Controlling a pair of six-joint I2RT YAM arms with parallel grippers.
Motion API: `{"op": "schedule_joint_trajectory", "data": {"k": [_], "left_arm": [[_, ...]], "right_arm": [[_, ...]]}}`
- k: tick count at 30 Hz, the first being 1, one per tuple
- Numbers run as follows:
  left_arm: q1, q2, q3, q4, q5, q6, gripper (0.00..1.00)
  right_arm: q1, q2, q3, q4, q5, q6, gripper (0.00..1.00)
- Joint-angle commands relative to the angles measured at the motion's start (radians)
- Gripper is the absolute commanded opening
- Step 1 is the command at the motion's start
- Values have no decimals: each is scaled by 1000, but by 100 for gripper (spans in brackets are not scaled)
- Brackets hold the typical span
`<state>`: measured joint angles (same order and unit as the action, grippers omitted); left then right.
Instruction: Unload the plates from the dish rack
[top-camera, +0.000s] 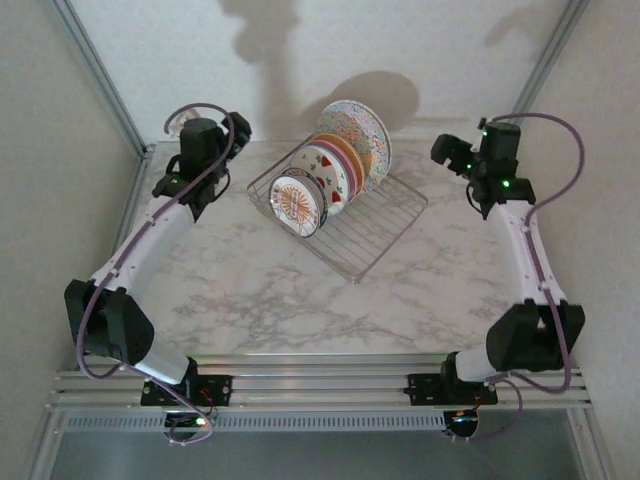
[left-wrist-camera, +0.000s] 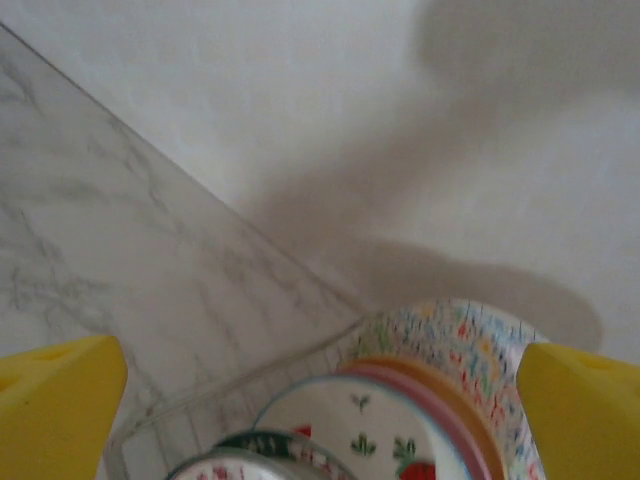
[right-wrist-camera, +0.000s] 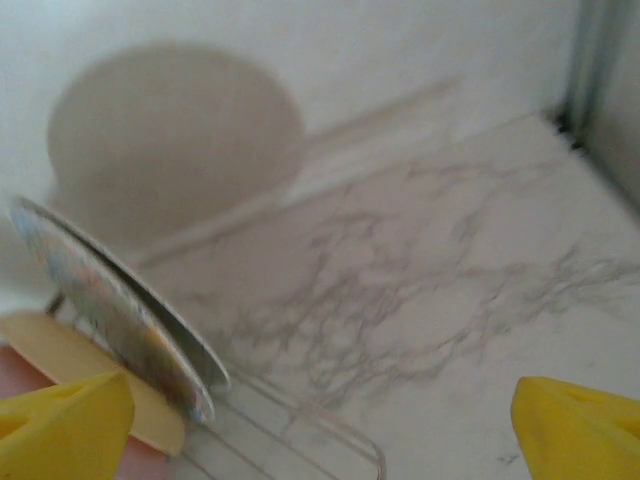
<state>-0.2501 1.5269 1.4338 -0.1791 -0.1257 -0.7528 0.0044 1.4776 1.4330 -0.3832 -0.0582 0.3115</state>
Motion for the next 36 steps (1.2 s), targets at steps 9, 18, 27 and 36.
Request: {"op": "schedule_joint_trajectory", "data": {"k": [9,18,27,36], "left_arm": [[-37,-154,-174,-20,163,55,100],[-57,-248,-250,10,218,83,99],[-58,-260,-265,8,218,90,99],[-59,-255,-248,5,216,99,99]], "right_arm": [[-9,238,-54,387,-573,-431,79],[-22,387,26,337,-717,-507,69],[-23,511,125,314,-780,-479,53],[-23,580,191,318,-794,-432,48]]}}
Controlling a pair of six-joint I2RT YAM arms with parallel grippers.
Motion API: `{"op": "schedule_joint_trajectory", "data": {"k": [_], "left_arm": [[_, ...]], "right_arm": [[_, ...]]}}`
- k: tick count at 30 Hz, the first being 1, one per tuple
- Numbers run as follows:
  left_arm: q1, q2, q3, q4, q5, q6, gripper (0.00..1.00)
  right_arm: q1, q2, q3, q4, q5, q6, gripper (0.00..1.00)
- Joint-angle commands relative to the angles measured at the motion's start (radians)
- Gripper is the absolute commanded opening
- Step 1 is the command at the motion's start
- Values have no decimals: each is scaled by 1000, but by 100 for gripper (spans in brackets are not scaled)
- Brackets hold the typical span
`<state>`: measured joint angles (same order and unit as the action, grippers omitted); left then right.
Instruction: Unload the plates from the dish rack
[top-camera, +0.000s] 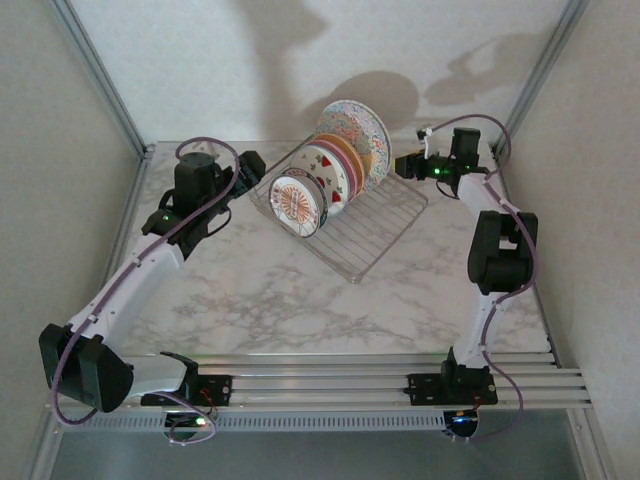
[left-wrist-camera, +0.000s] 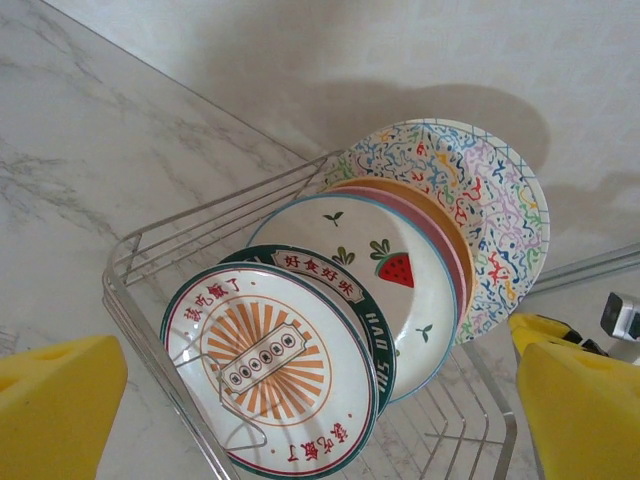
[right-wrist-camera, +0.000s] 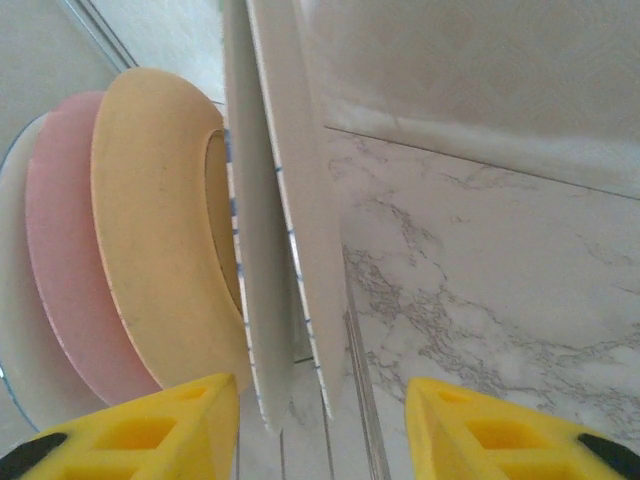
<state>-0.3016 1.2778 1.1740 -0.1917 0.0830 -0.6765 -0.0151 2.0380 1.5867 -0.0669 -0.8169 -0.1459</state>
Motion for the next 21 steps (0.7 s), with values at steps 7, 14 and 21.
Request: {"op": "schedule_joint_trajectory", "data": {"k": [7,14,21], "left_arm": [[-7,3,29,11,4,34,99],[-7,9,35,11,4,38,99],[-5,12,41,6,4,42,99]], "right_arm": [[-2,56,52,34,-34,58,44],[2,78,71,43,-33,71,42],[12,97,89,49,-22,81,41]]}}
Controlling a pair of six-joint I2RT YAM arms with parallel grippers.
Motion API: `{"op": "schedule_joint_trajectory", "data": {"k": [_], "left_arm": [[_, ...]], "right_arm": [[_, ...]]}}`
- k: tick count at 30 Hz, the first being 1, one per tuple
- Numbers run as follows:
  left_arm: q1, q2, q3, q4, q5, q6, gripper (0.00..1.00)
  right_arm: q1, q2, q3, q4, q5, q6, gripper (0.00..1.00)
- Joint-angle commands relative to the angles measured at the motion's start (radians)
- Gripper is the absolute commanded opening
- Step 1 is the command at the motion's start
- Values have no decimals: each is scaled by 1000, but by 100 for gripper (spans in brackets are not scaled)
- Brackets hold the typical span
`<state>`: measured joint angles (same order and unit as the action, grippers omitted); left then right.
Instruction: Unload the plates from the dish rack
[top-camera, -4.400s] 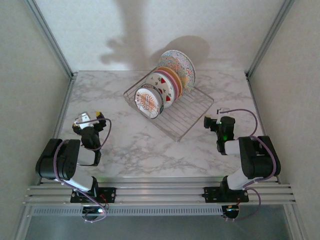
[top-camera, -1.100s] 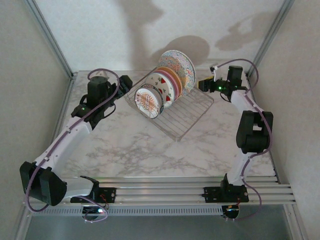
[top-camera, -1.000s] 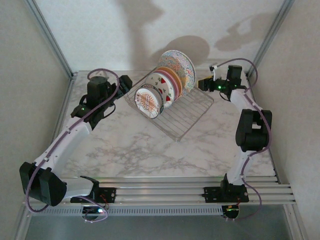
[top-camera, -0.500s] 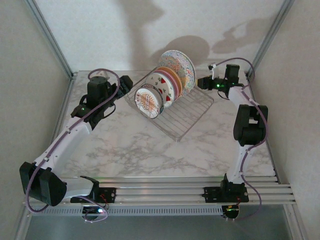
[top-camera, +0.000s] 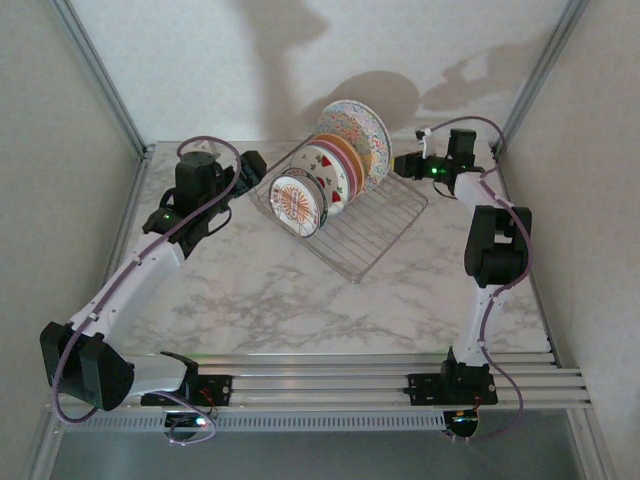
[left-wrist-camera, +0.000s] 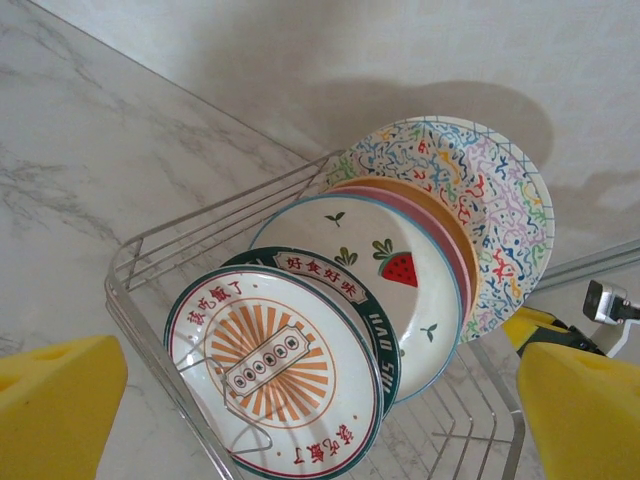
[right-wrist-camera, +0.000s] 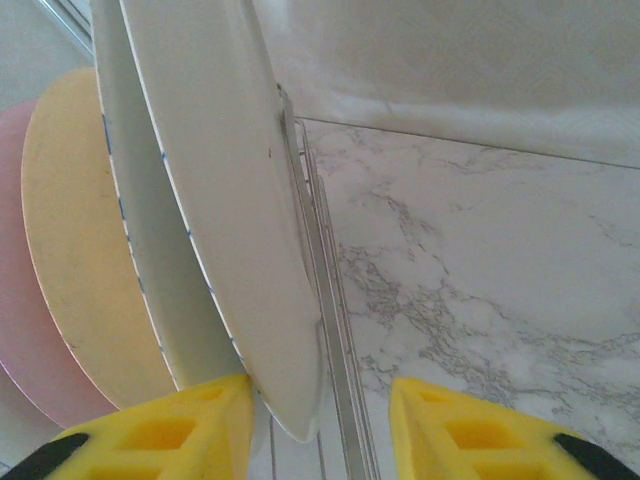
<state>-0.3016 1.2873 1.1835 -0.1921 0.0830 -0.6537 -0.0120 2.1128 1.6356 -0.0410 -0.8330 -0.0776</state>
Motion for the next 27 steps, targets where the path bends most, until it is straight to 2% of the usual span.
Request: {"op": "schedule_joint_trajectory", "data": {"k": [1,9,16,27], "left_arm": [[-5,4,31,7,3,20,99],[-5,7,35,6,2,24,99],[-5,9,45,0,4,29,99],[-3,13,59,-10,9,36,99]], "right_arm": [[9,25,44,22,-3,13,41],[29,47,74,14,18,11,41],[39,68,114,9,16,16,33],[62,108,156,28,11,34,32]]}}
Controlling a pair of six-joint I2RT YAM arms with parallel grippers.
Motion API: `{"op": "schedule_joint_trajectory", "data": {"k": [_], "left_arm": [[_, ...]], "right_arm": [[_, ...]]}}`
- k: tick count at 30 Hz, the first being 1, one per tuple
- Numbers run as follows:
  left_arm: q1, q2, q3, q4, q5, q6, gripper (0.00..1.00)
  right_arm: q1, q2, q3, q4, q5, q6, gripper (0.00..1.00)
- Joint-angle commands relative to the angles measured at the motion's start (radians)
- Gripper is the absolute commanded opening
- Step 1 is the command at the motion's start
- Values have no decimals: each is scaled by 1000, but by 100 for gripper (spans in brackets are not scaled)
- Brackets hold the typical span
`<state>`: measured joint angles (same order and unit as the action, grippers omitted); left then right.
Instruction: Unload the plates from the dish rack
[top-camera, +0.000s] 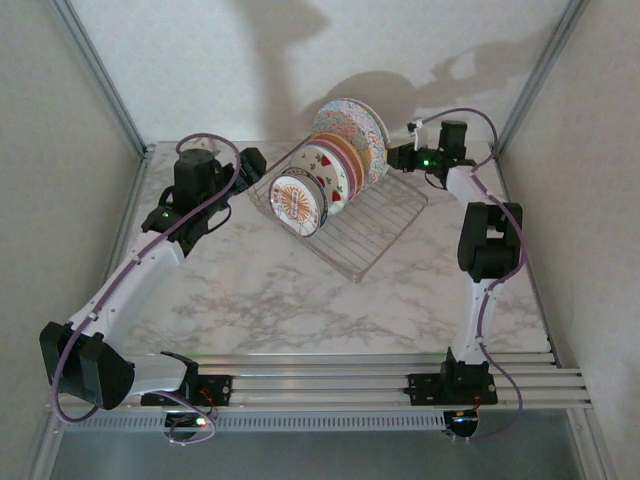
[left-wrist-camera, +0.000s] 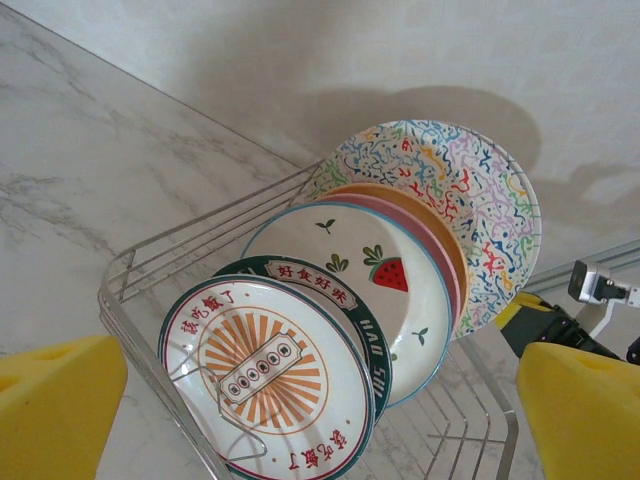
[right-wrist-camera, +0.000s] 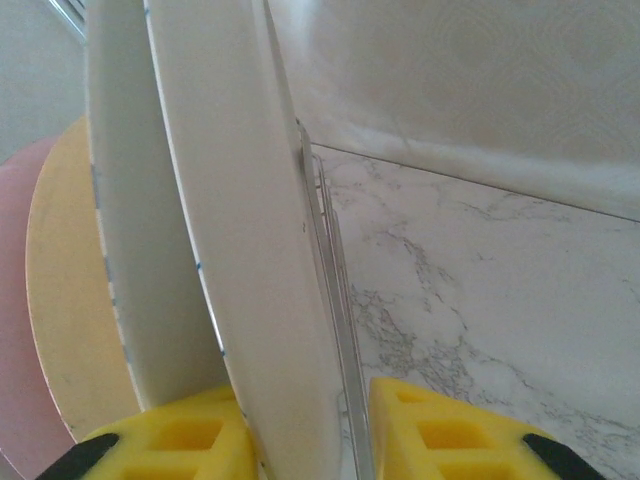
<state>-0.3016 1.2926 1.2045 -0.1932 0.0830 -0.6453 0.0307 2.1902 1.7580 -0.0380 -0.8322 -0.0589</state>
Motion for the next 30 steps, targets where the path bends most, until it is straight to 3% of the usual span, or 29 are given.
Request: {"op": "schedule_joint_trajectory", "data": {"k": [1,6,17,30], "left_arm": [[-3,7,39,-11,9,27,99],[-3,9,41,-15,9,31,99],[-4,11,34,-2,15,20,99],[-4,-5,6,24,12,-2,99]], "right_arm": [[21,33,36,25,11,15,31],[32,43,50,26,13,21,30],[57,-2,42,-5,24,-17,8],[79,-142,-40,73,175,-12,0]]}}
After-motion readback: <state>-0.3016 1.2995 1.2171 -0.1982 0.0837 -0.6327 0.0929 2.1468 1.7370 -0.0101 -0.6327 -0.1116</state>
